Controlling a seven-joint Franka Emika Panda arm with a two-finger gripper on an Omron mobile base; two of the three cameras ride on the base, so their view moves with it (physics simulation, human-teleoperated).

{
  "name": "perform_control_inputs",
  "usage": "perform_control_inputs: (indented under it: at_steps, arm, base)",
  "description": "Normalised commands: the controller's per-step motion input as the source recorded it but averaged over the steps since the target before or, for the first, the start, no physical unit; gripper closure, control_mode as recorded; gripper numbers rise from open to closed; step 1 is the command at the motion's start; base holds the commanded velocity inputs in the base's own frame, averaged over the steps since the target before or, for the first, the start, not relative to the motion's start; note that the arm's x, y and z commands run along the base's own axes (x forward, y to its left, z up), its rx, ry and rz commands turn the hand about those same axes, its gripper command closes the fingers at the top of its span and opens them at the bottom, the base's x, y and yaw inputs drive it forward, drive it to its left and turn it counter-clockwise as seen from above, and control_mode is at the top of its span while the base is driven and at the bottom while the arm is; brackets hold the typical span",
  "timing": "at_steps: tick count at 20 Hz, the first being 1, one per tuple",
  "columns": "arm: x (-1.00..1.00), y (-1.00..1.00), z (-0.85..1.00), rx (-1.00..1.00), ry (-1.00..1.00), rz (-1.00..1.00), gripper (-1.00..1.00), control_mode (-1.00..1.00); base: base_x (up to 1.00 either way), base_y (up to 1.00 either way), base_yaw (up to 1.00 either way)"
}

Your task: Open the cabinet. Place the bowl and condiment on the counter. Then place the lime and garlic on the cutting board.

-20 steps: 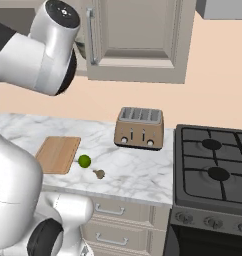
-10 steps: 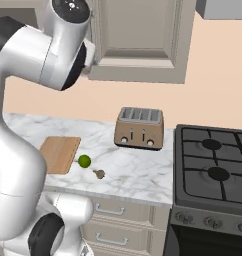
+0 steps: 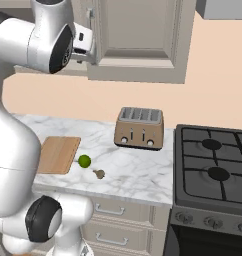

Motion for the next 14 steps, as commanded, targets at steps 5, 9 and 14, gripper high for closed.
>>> perform_control_inputs:
  at_steps: [5,9,14]
  arm:
    - [0.58,-0.02,-0.01,0.0,0.0,-0.16,-1.0,-1.0]
    - [0.82,0.0,-0.01,0.0,-0.01,-0.2,-1.0,-1.0]
    - [0.85,0.0,-0.06,0.02,-0.06,-0.14,-1.0,-1.0]
  base:
    - [0.0,0.0,0.0]
    - [0.0,0.0,0.0]
    - [0.0,0.0,0.0]
